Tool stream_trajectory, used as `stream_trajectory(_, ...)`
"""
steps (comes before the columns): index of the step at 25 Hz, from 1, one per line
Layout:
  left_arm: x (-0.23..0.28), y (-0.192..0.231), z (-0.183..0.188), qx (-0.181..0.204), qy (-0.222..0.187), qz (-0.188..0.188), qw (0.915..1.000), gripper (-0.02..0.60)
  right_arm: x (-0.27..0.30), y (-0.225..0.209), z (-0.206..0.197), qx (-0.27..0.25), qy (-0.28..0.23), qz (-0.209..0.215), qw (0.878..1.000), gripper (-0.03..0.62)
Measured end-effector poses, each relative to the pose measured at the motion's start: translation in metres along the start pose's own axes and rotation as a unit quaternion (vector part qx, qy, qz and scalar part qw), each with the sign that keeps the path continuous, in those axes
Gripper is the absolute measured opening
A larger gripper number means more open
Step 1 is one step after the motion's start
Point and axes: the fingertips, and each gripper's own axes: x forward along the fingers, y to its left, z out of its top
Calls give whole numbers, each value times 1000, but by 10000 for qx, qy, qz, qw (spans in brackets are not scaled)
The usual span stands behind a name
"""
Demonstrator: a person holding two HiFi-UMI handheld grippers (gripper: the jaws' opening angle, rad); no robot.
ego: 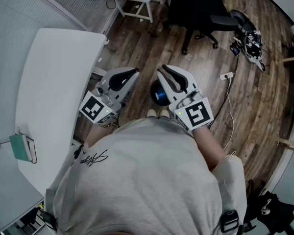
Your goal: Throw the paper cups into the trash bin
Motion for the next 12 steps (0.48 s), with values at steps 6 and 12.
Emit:
stream_trajectory(6, 0, -3, 1, 58, -42, -64, 10000, 5, -2, -1, 1, 26, -36, -2, 10000, 48)
stream_trajectory(12, 0, -5, 2, -62, -36, -33, 10000, 6, -3, 0, 0, 46, 13, -31, 10000, 34)
